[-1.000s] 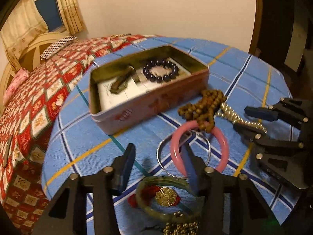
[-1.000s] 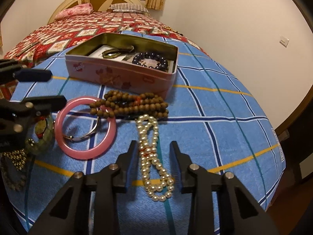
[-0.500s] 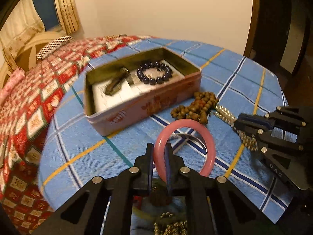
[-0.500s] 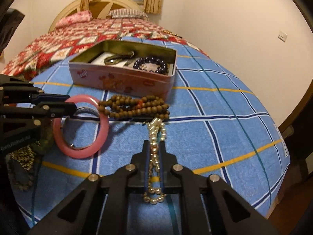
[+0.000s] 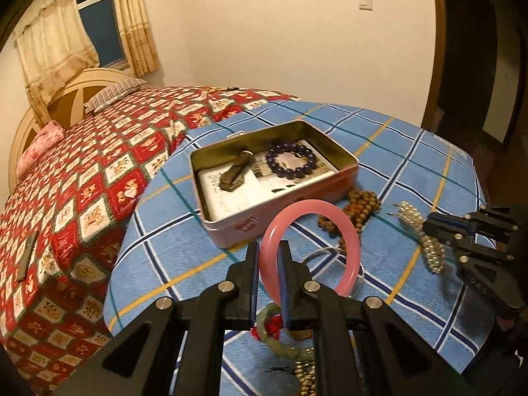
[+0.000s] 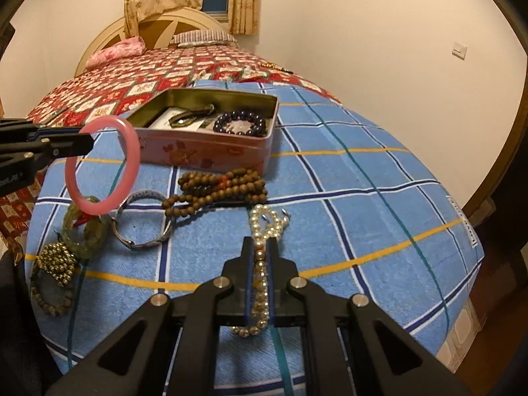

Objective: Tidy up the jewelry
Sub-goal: 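Lift the pink bangle with the left tool toward the tin while the right tool carries the pearls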

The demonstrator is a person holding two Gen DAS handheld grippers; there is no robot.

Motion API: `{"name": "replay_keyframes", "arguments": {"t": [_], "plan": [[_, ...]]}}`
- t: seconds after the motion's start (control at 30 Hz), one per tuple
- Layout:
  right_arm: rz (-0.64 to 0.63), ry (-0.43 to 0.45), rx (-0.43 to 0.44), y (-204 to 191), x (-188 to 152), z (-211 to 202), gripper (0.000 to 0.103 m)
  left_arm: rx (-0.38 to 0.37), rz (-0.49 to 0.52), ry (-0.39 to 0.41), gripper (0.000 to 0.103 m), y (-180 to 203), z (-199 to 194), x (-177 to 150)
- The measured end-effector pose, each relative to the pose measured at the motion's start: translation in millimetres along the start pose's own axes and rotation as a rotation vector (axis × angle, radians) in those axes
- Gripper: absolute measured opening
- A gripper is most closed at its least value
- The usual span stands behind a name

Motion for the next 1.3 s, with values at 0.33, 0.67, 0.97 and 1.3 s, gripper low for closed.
{"name": "replay_keyframes", "arguments": {"t": [0.33, 0.67, 0.97, 1.3], "plan": [[-0.019, 0.044, -0.009, -7, 11, -18, 0.008, 0.049, -0.011, 0.014, 0.01, -16, -5, 2], [-0.041, 0.071, -0.007, -13, 25, -19, 0.008, 0.058, -0.018, 0.013, 0.01, -20, -3, 5], [-0.066, 0.082, -0.001, -19, 35, -14, 0.008, 0.075, -0.025, 0.022, 0.01, -29, -1, 12], [-0.098, 0.094, -0.004, -25, 48, -12, 0.008, 0.084, -0.025, 0.032, 0.01, -34, 2, 21]]}}
Point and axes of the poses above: each gripper's, at about its wrist camera, not at the fingertips, and z roughly the way its jaws point, y to its right, x to its top, the point moved 7 cm from there along z, roughly the way its jaws point, and after that the axes turned 6 degrees about x, right-handed, at the moved point
